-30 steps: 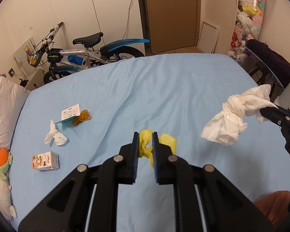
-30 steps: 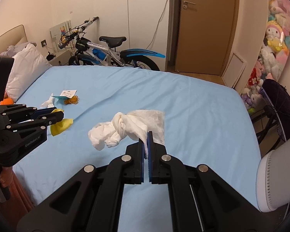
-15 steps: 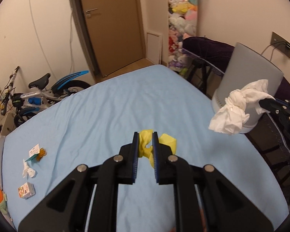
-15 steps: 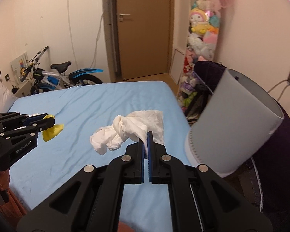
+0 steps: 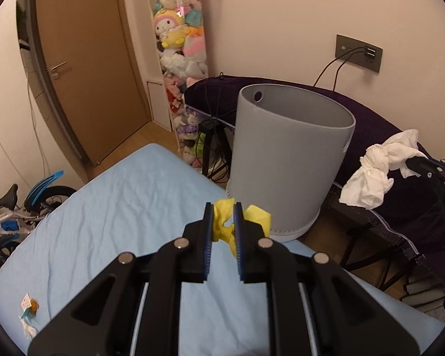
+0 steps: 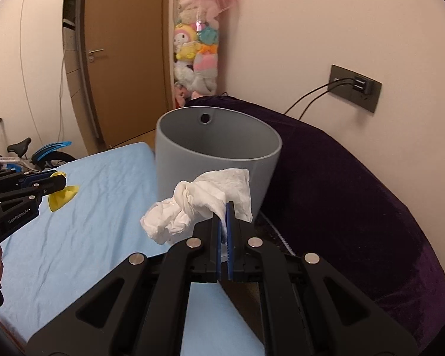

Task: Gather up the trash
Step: 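Carry the bow and tissue to the grey bin and open both grippers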

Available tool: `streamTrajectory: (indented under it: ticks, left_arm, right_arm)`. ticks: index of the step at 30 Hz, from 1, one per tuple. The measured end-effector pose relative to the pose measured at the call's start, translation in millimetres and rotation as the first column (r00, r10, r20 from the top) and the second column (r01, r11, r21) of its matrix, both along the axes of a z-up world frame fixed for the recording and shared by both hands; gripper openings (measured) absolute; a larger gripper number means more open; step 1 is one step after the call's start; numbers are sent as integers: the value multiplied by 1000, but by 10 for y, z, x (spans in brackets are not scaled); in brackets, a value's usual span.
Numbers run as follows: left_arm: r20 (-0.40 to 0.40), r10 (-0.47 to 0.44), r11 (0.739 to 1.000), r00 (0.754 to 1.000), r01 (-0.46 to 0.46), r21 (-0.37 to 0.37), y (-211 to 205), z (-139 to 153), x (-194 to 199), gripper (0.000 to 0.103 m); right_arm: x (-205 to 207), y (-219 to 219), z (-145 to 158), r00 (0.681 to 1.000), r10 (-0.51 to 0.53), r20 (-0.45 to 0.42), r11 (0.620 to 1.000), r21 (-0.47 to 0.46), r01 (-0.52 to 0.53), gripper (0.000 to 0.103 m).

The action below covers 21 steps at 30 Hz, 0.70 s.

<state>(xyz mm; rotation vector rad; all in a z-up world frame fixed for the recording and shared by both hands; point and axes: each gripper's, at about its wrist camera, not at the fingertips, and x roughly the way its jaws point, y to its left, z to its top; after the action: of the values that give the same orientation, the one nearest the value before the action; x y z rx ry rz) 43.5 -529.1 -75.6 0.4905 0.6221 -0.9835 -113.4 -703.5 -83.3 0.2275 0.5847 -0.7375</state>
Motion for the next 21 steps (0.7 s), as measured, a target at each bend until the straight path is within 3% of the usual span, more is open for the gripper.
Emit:
streamTrajectory:
  ticks: [9, 15, 21]
  left_arm:
    - [63, -99, 995, 993, 101, -25, -830, 383, -56, 14]
    - [70, -140, 989, 988, 143, -41, -1346, 657, 40, 14]
    - [37, -171, 984, 985, 173, -50, -1715, 707, 192, 14]
  right_arm:
    - [-209, -672, 368, 998, -68, 8, 996, -50, 69, 2]
    - [74, -1058, 685, 998, -59, 17, 994, -93, 60, 2]
    - [482, -1364, 747, 1000, -23, -10, 996, -86, 22, 2]
